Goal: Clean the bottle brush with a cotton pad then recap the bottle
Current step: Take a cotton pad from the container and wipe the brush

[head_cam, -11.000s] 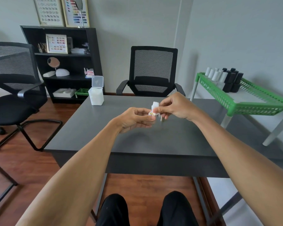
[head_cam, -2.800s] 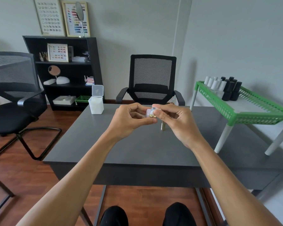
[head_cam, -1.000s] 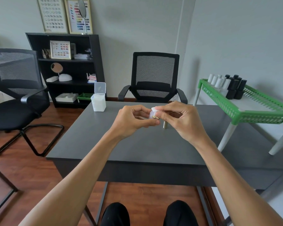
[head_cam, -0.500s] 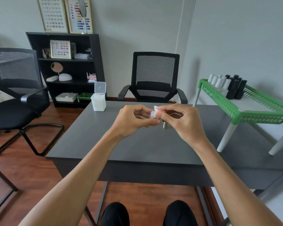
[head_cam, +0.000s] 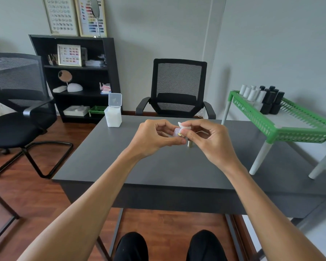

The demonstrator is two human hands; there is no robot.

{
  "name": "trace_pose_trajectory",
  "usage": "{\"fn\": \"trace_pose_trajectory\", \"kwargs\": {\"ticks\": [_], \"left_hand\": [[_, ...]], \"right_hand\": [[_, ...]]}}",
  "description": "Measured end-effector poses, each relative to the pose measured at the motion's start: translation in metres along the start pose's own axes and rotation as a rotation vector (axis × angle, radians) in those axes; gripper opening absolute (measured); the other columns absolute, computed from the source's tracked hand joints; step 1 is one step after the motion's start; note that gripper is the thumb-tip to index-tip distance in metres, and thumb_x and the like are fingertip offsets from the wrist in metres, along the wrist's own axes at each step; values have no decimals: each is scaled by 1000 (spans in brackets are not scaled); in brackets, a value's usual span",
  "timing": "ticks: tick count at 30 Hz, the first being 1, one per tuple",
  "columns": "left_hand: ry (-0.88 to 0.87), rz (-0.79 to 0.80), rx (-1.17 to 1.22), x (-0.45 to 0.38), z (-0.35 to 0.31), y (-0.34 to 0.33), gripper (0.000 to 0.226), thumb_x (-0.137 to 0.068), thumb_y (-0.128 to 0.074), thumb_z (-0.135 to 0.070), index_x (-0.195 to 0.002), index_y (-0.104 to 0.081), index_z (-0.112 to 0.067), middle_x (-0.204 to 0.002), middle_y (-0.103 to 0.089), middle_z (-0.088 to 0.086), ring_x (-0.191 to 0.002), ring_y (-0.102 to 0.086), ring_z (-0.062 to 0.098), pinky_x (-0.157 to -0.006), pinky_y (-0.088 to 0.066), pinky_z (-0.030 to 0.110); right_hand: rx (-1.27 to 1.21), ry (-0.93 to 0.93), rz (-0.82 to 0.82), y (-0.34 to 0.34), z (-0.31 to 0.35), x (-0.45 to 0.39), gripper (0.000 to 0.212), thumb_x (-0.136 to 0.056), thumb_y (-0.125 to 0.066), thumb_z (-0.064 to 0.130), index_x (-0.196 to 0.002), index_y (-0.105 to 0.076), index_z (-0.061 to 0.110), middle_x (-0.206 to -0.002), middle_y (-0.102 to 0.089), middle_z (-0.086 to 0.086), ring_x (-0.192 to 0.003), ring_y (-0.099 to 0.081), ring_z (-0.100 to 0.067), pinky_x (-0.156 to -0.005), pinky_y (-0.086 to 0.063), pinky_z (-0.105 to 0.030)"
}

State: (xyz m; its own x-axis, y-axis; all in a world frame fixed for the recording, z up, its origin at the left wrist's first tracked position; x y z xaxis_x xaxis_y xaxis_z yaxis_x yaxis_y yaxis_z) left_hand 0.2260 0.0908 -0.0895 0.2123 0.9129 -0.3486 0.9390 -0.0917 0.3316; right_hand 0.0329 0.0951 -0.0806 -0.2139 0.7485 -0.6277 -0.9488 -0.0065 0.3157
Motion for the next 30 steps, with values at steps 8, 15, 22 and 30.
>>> {"fn": "trace_pose_trajectory", "kwargs": {"ticks": [8, 15, 22, 30], "left_hand": [[-13, -1, -56, -1, -1, 0, 43, -67, -96, -46, -98, -82, -21, -91, -83, -5, -83, -80, 17, -78, -66, 30], [-15, -4, -33, 0, -2, 1, 42, -68, -96, -41, -99, -82, -16, -92, -83, -1, -84, -81, 20, -80, -67, 33], [-16, -2, -56, -2, -1, 0, 41, -70, -96, -40, -100, -81, -17, -92, -83, -3, -84, -80, 19, -78, -66, 30], [-22, 0, -70, -1, -2, 0, 44, -68, -94, -43, -101, -81, -16, -93, -83, -3, -85, -81, 20, -82, -67, 37]], "right_hand": [[-3, 1, 34, 0, 3, -1, 12, -92, -86, 30, -104, -81, 31, -98, -83, 7, -91, -80, -18, -84, -63, -29], [-1, 13, 52, 0, 6, -1, 12, -93, -85, 30, -104, -81, 31, -97, -83, 8, -89, -80, -20, -84, -65, -34], [-21, -14, 61, 0, 2, -2, 14, -93, -84, 35, -106, -81, 33, -99, -82, 5, -90, -79, -23, -85, -66, -45], [-35, -29, 56, 1, 0, -1, 14, -91, -85, 38, -103, -80, 35, -102, -82, 4, -92, -80, -24, -85, -67, -50]]}}
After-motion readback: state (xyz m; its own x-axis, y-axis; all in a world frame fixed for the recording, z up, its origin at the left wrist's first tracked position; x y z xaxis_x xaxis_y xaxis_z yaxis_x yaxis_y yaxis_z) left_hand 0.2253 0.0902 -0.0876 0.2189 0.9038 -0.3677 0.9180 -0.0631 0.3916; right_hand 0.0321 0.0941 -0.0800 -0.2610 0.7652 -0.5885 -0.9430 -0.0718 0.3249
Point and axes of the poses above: each hand's wrist, its own x-axis away from the middle knuckle, its own y-axis out of the back of the hand, z = x × y, the point moved 6 cm from there along -x, towards the middle knuckle
